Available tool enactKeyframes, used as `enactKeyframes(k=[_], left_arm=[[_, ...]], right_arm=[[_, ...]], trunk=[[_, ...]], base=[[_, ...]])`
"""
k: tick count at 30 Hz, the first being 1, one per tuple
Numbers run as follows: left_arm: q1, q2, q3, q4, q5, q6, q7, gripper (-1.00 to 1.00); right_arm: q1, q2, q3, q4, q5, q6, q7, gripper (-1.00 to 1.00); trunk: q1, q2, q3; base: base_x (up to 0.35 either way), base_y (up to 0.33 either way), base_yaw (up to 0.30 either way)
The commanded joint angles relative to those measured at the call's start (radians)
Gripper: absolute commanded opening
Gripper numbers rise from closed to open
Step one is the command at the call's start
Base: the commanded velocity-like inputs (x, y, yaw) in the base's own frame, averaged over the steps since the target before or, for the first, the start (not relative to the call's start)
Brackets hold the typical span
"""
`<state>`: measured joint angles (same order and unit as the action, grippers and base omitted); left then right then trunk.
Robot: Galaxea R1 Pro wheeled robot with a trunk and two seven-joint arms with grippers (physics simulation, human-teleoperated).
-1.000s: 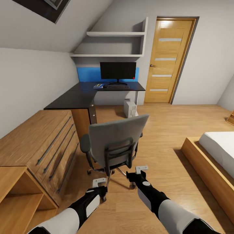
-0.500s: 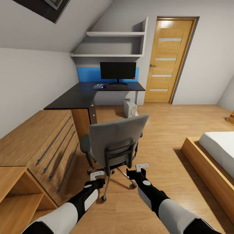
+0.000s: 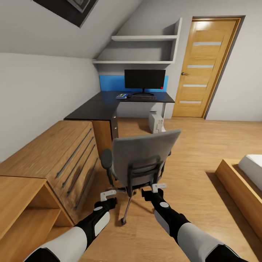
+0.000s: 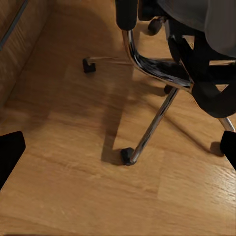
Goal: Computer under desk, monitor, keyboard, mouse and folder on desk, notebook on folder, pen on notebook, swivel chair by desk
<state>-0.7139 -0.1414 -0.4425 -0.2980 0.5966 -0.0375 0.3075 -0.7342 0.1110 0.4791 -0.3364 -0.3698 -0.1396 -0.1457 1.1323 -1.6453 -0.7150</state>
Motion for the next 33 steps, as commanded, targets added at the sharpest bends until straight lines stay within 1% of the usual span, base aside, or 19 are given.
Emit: enactKeyframes(k=[1,4,7,23,27,31,33], left_arm=[[-0.001,0.000,-0.008,0.000,0.010,-0.004,0.005,1.00],[-0.001,0.000,-0.008,0.000,0.010,-0.004,0.005,1.00],[-0.001,0.000,-0.008,0.000,0.009,-0.004,0.005,1.00],[-0.001,-0.002,-0.012,-0.001,0.009,-0.006,0.002,1.00],[-0.001,-0.001,-0.008,-0.002,0.009,-0.007,0.002,1.00],[-0.001,-0.002,-0.009,-0.008,0.009,-0.007,0.002,1.00],[-0.001,-0.003,-0.008,-0.027,0.009,-0.007,0.003,1.00]], right_arm=[[-0.001,-0.001,0.008,0.000,-0.009,-0.004,-0.006,1.00],[-0.001,-0.001,0.008,0.000,-0.009,-0.004,-0.006,1.00],[-0.001,-0.001,0.007,0.000,-0.009,-0.004,-0.006,1.00],[-0.001,-0.001,0.007,0.000,-0.009,-0.004,-0.006,1.00],[-0.001,-0.001,0.007,0.000,-0.009,-0.005,-0.006,1.00],[-0.001,-0.001,0.007,0.000,-0.009,-0.004,-0.006,1.00],[-0.001,-0.001,0.007,0.000,-0.009,-0.005,-0.006,1.00]], trunk=[[0.000,0.000,-0.001],[0.000,0.000,-0.001],[0.000,0.000,-0.001],[0.000,0.000,-0.001],[0.000,0.000,-0.001],[0.015,-0.028,-0.013],[0.023,-0.042,-0.020]], base=[[0.000,0.000,0.232],[0.000,0.000,0.227],[0.000,0.000,0.087],[0.000,0.000,0.007],[0.000,0.000,0.000],[0.000,0.000,0.000],[0.000,0.000,0.000]])
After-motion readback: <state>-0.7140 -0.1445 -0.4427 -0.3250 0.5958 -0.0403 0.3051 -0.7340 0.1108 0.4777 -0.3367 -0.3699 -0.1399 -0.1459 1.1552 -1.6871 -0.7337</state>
